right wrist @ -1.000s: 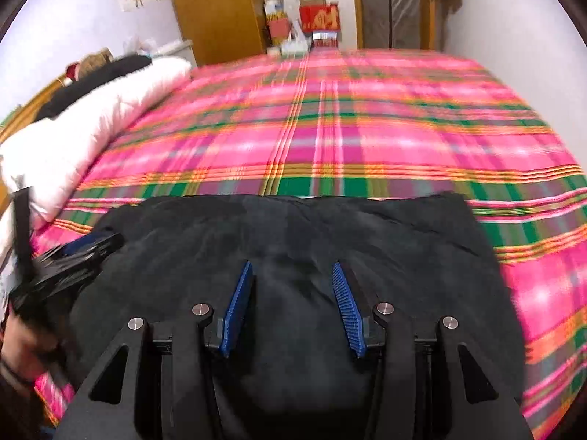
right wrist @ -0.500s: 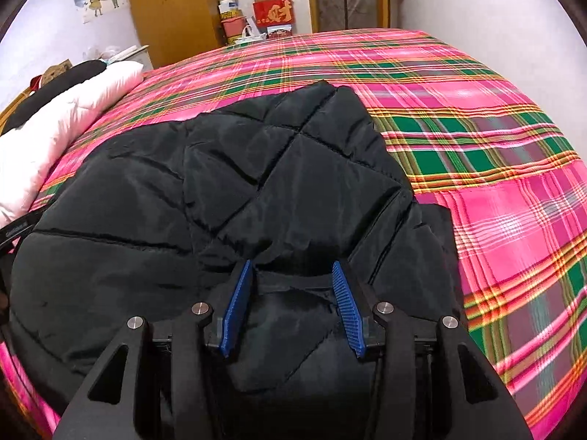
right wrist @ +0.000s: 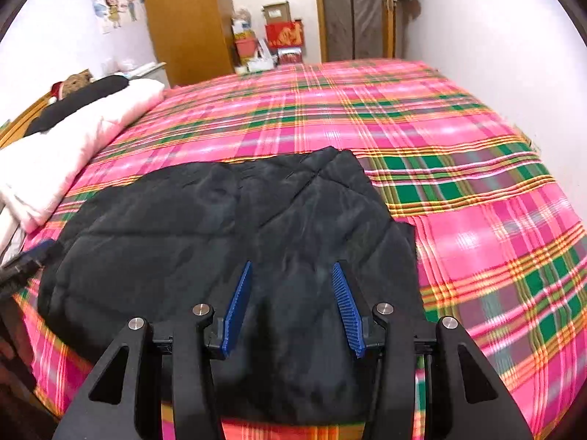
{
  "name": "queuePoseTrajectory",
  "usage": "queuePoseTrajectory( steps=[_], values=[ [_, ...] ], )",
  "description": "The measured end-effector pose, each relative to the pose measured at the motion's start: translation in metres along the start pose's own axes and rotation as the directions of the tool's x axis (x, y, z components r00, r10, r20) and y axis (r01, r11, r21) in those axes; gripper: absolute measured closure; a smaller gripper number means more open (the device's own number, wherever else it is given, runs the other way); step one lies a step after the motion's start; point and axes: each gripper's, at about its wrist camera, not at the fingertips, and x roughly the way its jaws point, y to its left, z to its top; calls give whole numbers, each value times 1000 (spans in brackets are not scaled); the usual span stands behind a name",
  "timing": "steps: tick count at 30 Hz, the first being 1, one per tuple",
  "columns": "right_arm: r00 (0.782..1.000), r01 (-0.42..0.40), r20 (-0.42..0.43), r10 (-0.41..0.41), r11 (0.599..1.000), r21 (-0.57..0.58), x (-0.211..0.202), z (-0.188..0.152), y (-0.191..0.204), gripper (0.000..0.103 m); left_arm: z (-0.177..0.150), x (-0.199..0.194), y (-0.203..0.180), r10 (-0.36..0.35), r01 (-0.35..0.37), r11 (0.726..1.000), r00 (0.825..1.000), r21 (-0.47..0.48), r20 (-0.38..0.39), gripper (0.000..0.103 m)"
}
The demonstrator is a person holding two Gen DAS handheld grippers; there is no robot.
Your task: Fold large clothes
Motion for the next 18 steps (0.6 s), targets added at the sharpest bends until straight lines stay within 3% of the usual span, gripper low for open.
queuePoseTrajectory(
  steps=[2, 4, 8, 13, 18],
  values=[
    [998, 19, -62, -19, 1000, 2, 11, -14, -4, 57, -13, 16, -15, 48, -43, 996, 997, 84, -56, 24],
    [989, 50, -138, -46, 998, 24, 32, -24, -13, 57, -14, 30, -20, 94, -85, 988, 994, 126, -61, 21],
    [981, 51, -189, -44, 998, 31, 58, -26, -21, 57, -9, 47, -8, 50, -50, 999, 995, 10, -86, 18],
    [974, 71, -215, -69, 997, 3, 77, -28, -16, 57, -8, 66, -12, 77, -75, 997, 992, 24, -101, 15],
    [967, 110, -229, -112, 994, -22, 67, -25, -7, 57, -5, 65, -11, 76, -75, 997, 991, 14, -107, 14]
  ],
)
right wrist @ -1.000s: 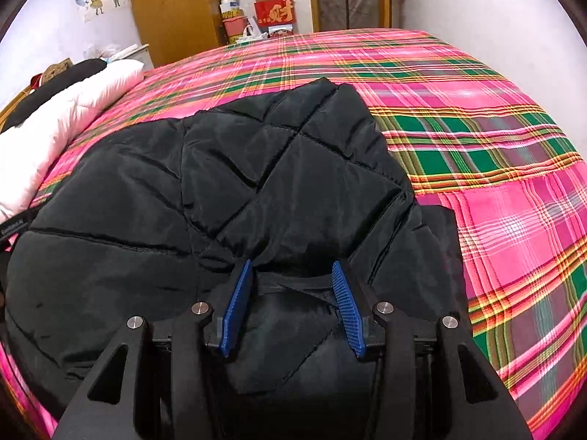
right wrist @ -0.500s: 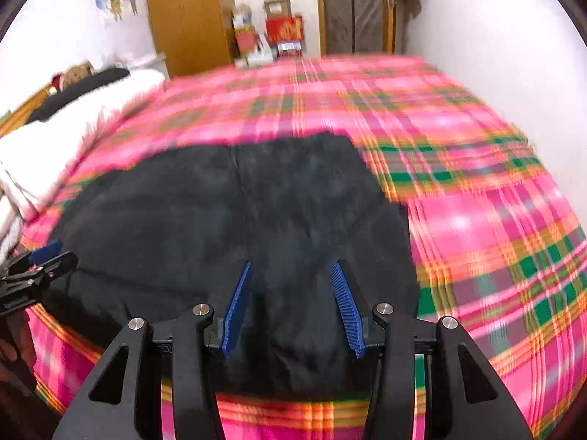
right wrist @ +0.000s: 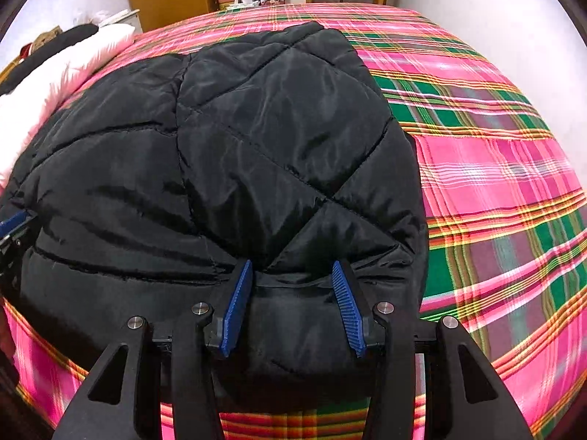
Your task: Fold large clothes
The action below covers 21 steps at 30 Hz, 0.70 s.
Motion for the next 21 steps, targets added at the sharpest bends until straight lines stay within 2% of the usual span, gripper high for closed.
queuePoseTrajectory(
  steps=[2, 4, 5, 7, 9, 11, 13, 15, 18, 21],
  values=[
    [1000, 4, 25, -4, 1000, 11, -21, 3, 3, 57, 6, -12, 3, -15, 15, 1000, 1000, -15, -10, 20],
    [992, -57, 110, 53, 998, 40, -48, 6, 0, 57, 11, -32, 9, -39, 39, 999, 999, -7, 35, 25],
    [989, -65, 139, 58, 997, 45, -55, 8, 0, 57, 13, -40, 13, -23, 23, 1000, 998, 3, 64, 25],
    [984, -65, 169, 56, 997, 47, -61, 17, -1, 57, 20, -47, 29, 59, -60, 998, 993, 7, 104, 25],
    [988, -58, 145, 49, 997, 58, -46, 26, -5, 57, 25, -42, 52, 147, -145, 989, 985, -30, 91, 26],
    [995, -32, 96, 24, 996, 78, -22, 28, -14, 57, 25, -31, 77, 187, -182, 978, 981, -103, 42, 26],
    [998, -49, 50, 42, 991, 126, 1, 24, -27, 57, 24, -21, 99, 166, -161, 970, 986, -183, 12, 26],
    [998, -56, 45, 50, 989, 137, 7, 23, -34, 57, 18, -12, 106, 130, -127, 967, 992, -222, -2, 25],
    [999, -24, 46, 20, 996, 88, 14, 21, -27, 57, 16, 4, 100, 129, -130, 970, 991, -203, -19, 25],
    [999, -36, 20, 33, 991, 127, 9, 25, -32, 57, 22, 10, 103, 131, -133, 969, 991, -208, -27, 25]
  ],
)
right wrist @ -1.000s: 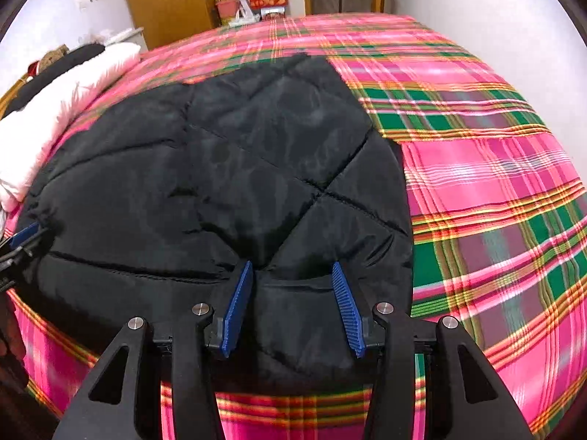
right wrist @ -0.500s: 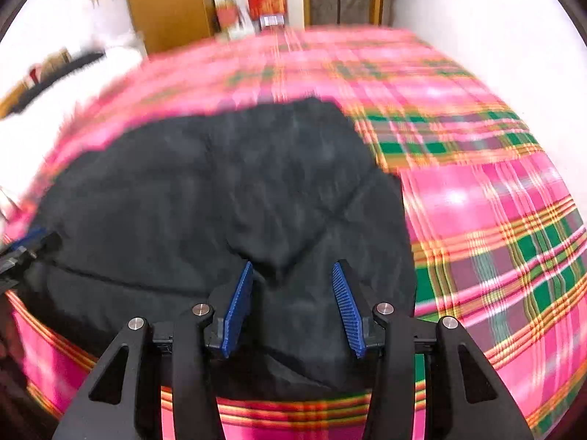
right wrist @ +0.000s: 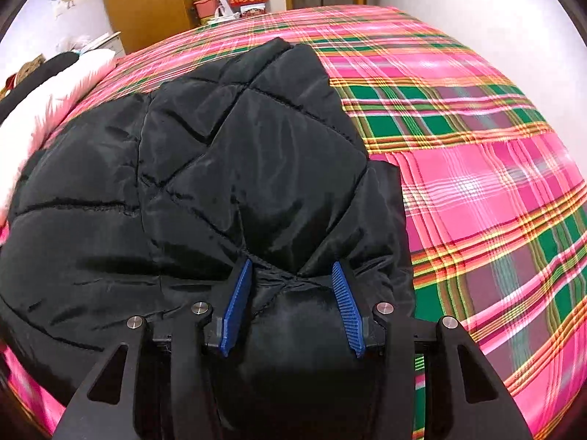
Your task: Fold large clothes
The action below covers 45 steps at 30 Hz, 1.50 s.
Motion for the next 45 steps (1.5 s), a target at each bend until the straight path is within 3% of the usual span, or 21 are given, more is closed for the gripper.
queuePoseTrajectory(
  steps=[2, 5, 8, 11, 14, 17, 40, 45],
  values=[
    [1000, -4, 15, 3, 1000, 20, -13, 7, 1, 57, 2, -12, -1, 17, -17, 1000, 1000, 2, 3, 27],
    [992, -51, 116, 50, 999, 1, -45, 17, 10, 57, 16, -37, -5, -14, 13, 1000, 995, 11, 95, 28],
    [986, -82, 143, 89, 995, -48, -45, 37, 30, 57, 35, -36, -9, -12, 4, 999, 987, 47, 161, 28],
    [992, -47, 112, 55, 996, -80, -15, 54, 43, 57, 42, -8, -7, 32, -40, 997, 992, 68, 120, 28],
    [998, -16, 64, 19, 999, -50, 23, 59, 32, 58, 40, 17, 0, 12, -15, 999, 998, 45, 68, 27],
    [996, -22, 86, 24, 999, -28, 37, 54, 23, 58, 42, 20, 0, 3, -6, 999, 997, 46, 72, 26],
    [990, -33, 133, 36, 999, -26, 48, 46, 18, 59, 34, 26, -5, 18, -23, 998, 996, 55, 89, 24],
    [990, -3, 138, 12, 998, -68, 20, 50, 24, 57, 37, 10, -8, 40, -47, 996, 994, 72, 100, 26]
  ],
)
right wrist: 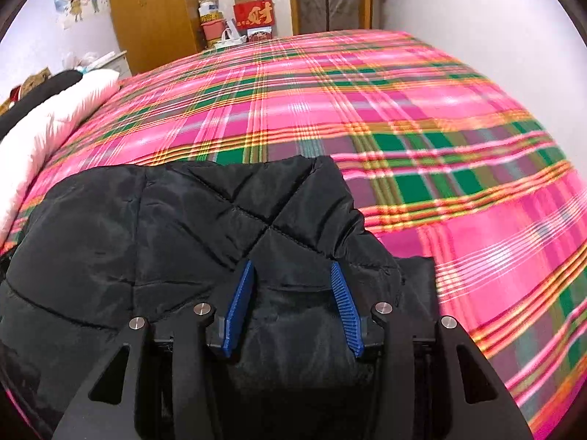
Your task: Fold large clothes
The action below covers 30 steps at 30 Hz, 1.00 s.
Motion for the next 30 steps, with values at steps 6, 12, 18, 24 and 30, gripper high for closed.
queuePoseTrajectory(
  steps=[6, 12, 18, 24, 30],
  values=[
    [997, -40, 63, 41, 999, -22, -62, -10, -6, 57, -5, -49, 12, 5, -4, 1000, 998, -17, 57, 27],
    [997, -36, 60, 38, 999, -28, -81, -40, -17, 57, -27, -71, 24, -12, 12, 1000, 999, 3, 34, 30],
    [994, -84, 69, 85, 996, -16, -79, -32, -5, 57, -23, -56, 11, -76, 76, 997, 997, -21, 5, 43],
    [977, -197, 67, 203, 977, -85, -63, -8, 51, 57, -7, -48, -30, -159, 157, 986, 987, 48, 39, 42],
    [985, -173, -50, 168, 975, -137, -8, 6, 86, 57, -6, -12, -50, -127, 128, 987, 992, 101, -16, 42]
  ],
)
